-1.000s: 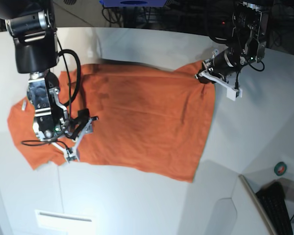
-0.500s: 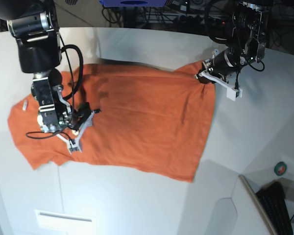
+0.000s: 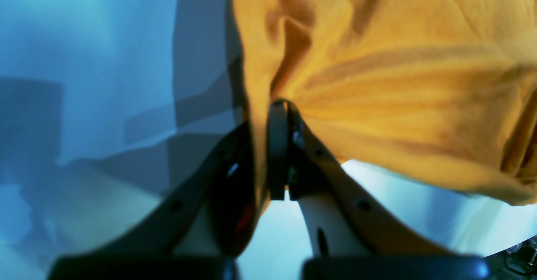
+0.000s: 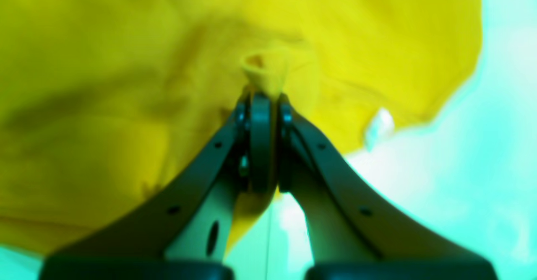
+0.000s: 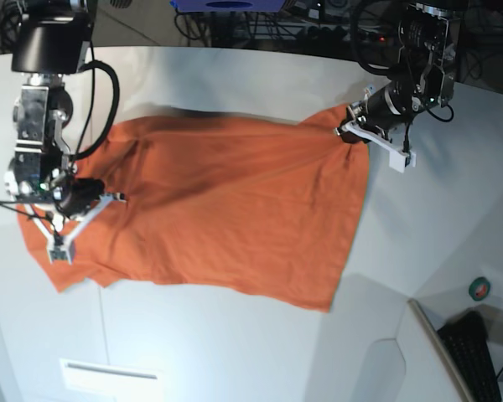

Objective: Layout the t-shirt on the table in an organized manner, then fold the t-shirt properly
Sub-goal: 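Release and regrasp the t-shirt corner with the right gripper, then lift the t-shirt with both grippers and shake it flat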

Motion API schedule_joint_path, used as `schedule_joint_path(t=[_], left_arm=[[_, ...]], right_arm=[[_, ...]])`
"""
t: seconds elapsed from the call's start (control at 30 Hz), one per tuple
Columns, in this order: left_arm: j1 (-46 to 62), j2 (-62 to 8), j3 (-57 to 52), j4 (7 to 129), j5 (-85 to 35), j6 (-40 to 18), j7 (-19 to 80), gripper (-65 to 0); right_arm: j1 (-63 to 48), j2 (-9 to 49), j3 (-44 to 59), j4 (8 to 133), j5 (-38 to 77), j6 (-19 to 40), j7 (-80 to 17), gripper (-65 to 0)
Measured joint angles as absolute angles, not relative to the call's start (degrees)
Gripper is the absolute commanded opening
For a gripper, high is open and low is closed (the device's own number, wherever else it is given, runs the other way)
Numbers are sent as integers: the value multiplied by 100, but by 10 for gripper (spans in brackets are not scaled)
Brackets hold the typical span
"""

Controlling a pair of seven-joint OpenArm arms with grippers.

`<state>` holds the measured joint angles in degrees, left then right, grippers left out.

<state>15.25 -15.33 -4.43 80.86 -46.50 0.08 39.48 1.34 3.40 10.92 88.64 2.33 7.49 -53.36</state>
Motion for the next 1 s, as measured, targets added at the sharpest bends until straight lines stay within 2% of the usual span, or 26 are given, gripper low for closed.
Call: schedule_joint_path(t=[0.2, 0.33, 0.43, 0.57, 0.8, 1.0], left_arm=[[1522, -1518, -429, 8090, -4648, 8, 3948, -650], [1522, -1527, -403, 8090, -4650, 10, 3944, -650], [1525, -1525, -403, 8130, -4650, 21, 3966, -650], [1520, -1546, -403, 8825, -4641, 25, 4007, -650], [329, -1566, 56, 9109, -4606, 73, 4018, -650], [-1079, -1518, 397, 7931, -4619, 69, 4049, -650]], right_arm=[[-956, 290, 1809, 9955, 209, 731, -5546, -650], [-1647, -270, 2359, 10309, 257, 738, -5546, -650], [-1870, -506, 2565, 10320, 209, 735, -5561, -650], [-1852, -552, 2598, 10615, 250, 733, -5537, -650], [-106, 370, 2576, 9929, 250, 742, -5555, -650], [1645, 1055, 2552, 8009, 290, 751, -5581, -650]])
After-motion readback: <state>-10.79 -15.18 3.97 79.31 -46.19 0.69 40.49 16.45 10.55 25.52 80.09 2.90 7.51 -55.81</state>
